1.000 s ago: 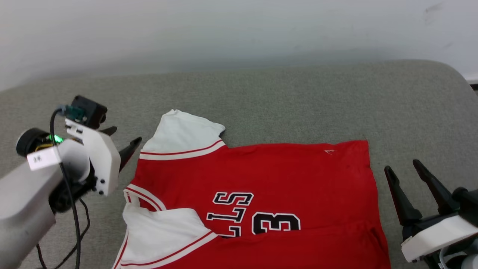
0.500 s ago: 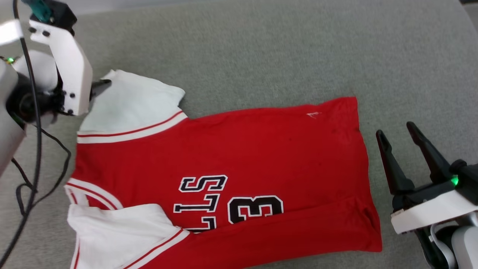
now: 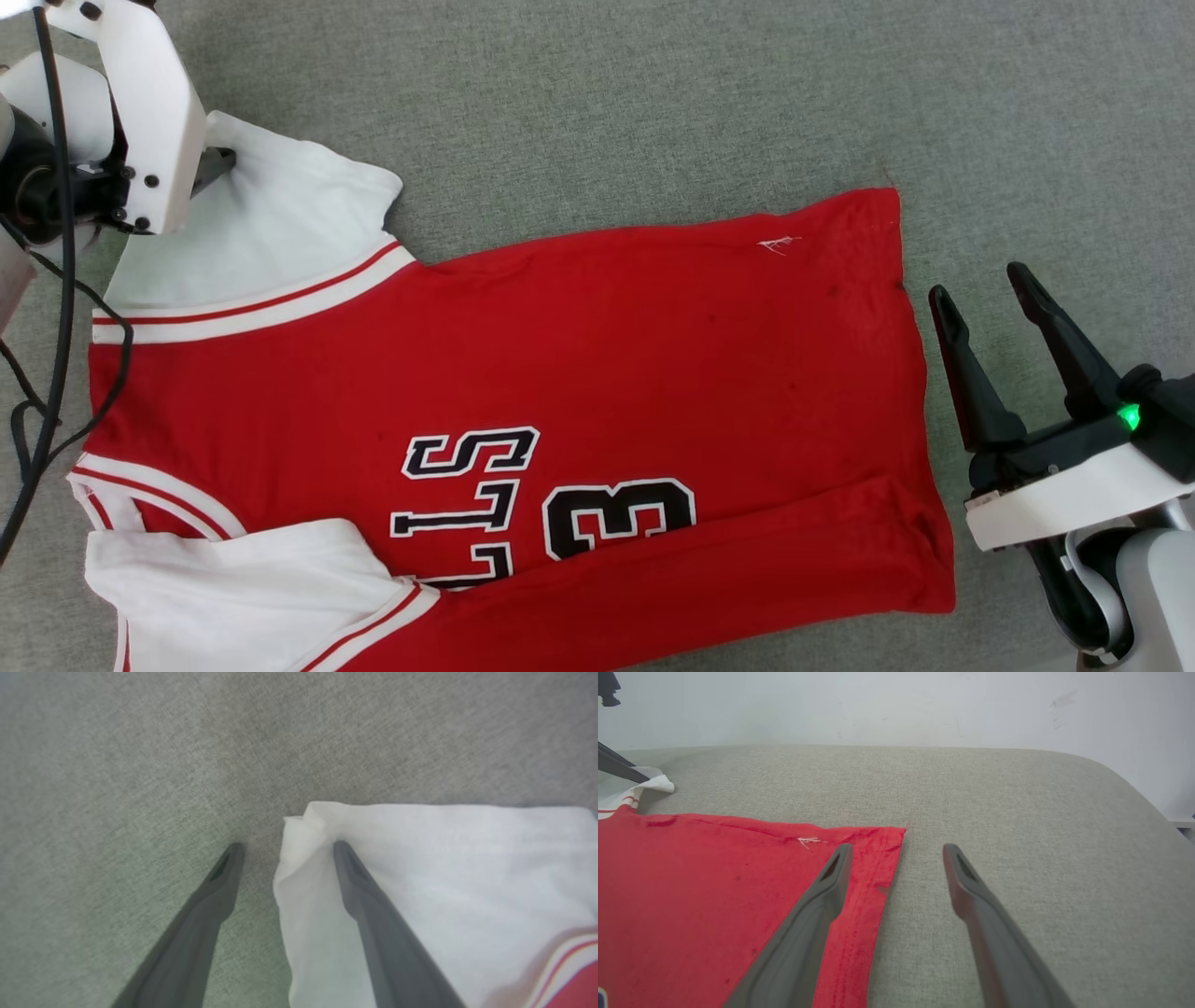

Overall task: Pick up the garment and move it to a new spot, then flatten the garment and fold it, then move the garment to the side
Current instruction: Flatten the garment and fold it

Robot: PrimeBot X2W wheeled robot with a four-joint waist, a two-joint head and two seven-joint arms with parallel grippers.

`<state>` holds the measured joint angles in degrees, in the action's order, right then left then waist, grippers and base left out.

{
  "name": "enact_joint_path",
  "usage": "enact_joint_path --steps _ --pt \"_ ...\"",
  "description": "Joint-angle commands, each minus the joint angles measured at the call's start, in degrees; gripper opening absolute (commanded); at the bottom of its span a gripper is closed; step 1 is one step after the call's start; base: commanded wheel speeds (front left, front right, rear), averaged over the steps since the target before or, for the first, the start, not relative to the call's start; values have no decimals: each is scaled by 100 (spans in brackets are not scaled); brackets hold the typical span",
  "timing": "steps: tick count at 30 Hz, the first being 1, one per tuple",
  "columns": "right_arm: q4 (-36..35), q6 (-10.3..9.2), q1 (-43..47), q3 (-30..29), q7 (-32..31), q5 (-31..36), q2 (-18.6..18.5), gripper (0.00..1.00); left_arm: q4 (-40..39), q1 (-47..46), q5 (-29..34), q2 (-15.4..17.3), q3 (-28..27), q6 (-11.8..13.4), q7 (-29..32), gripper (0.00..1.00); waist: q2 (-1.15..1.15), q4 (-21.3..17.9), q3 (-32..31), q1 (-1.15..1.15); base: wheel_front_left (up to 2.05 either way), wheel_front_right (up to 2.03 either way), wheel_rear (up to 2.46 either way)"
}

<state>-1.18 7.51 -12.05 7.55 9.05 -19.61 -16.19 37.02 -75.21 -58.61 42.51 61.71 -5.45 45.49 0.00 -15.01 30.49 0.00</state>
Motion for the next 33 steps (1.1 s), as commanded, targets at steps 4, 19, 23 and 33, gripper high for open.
enact_joint_path --steps 4,19,23,33 --pt "40 -5 -128 3 -17 -35 -44 100 256 489 -4 -72 311 -61 223 2 0 9 -29 0 0 0 0" --pt "-270 -6 -1065 152 -2068 -461 -1461 100 -345 467 122 -470 295 -188 -1293 0 0 753 -828 0 0 0 0" --pt "-74 -6 -1592 656 -3344 -881 -1953 100 -590 485 190 -462 378 -193 -1491 0 0 929 -884 0 0 0 0" --pt "749 -6 -2763 1864 -5794 -1635 -2544 100 -1041 362 279 -506 479 -196 -1805 0 0 1254 -750 0 0 0 0"
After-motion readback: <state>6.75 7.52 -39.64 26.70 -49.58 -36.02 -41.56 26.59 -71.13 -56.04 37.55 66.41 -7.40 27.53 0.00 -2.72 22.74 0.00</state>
